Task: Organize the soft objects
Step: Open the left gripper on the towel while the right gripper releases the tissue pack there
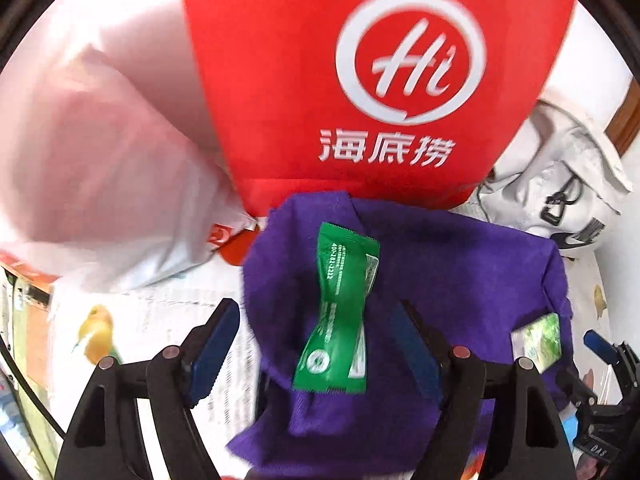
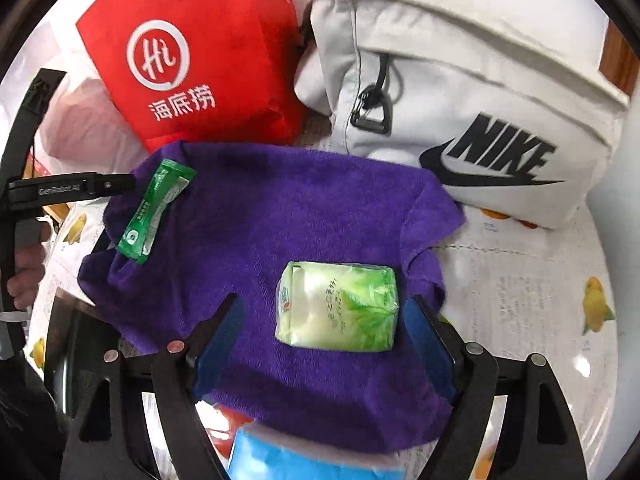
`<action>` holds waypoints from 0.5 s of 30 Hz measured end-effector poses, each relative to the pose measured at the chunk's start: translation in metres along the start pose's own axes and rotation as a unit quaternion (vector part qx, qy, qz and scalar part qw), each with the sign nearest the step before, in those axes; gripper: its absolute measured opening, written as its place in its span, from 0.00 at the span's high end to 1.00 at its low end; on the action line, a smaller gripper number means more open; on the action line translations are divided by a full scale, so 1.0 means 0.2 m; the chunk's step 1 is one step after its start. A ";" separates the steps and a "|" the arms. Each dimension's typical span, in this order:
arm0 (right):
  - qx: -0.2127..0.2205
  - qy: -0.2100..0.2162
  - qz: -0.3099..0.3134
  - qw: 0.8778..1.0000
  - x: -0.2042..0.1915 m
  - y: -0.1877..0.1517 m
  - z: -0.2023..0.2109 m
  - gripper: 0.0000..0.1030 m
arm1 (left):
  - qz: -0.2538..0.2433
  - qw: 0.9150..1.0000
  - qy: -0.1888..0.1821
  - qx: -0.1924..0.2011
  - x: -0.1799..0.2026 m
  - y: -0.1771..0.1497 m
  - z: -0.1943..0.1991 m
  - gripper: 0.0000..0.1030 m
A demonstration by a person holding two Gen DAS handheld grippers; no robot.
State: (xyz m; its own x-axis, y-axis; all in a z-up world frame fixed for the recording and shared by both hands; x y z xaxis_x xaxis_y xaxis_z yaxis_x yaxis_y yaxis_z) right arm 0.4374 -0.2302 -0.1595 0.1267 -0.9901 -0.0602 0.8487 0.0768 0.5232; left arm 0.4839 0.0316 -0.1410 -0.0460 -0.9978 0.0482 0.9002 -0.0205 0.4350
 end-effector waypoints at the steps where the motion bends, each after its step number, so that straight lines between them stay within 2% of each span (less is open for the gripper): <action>1: 0.007 -0.004 0.002 1.000 0.00 -0.01 0.03 0.21 | -0.002 1.000 -0.003 0.008 -0.01 -0.02 0.04 0.25; 5: 0.027 -0.009 0.008 1.000 -0.03 -0.05 0.16 0.21 | -0.004 1.000 -0.008 0.030 -0.03 -0.11 0.23 0.25; 8: 0.038 -0.010 0.013 0.999 -0.06 -0.12 0.29 0.21 | 0.005 0.999 0.004 0.040 -0.05 -0.20 0.37 0.25; 11: 0.044 -0.030 0.014 0.999 -0.07 -0.18 0.39 0.21 | 0.012 0.999 0.002 0.044 -0.04 -0.26 0.46 0.25; 15: 0.052 -0.035 0.020 0.998 -0.11 -0.30 0.52 0.21 | 0.017 0.999 -0.014 0.041 -0.06 -0.47 0.56 0.25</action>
State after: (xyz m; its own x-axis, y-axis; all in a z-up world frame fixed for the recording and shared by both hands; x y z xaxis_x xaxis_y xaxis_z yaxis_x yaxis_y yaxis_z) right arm 0.3305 -0.2251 -0.0999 0.1201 -0.9926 0.0197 0.7853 0.1071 0.6098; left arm 0.3517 0.0520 -0.0815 -0.0285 -0.9956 0.0897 0.8632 0.0208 0.5045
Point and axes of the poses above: each gripper's, at about its wrist camera, not at the fingertips, and z roughly against the way its jaws point, x to its right, y to its top, the point moved 4 cm from there along -z, roughly the way its jaws point, and after that the axes turned 3 degrees about -x, right-handed, at the moved point
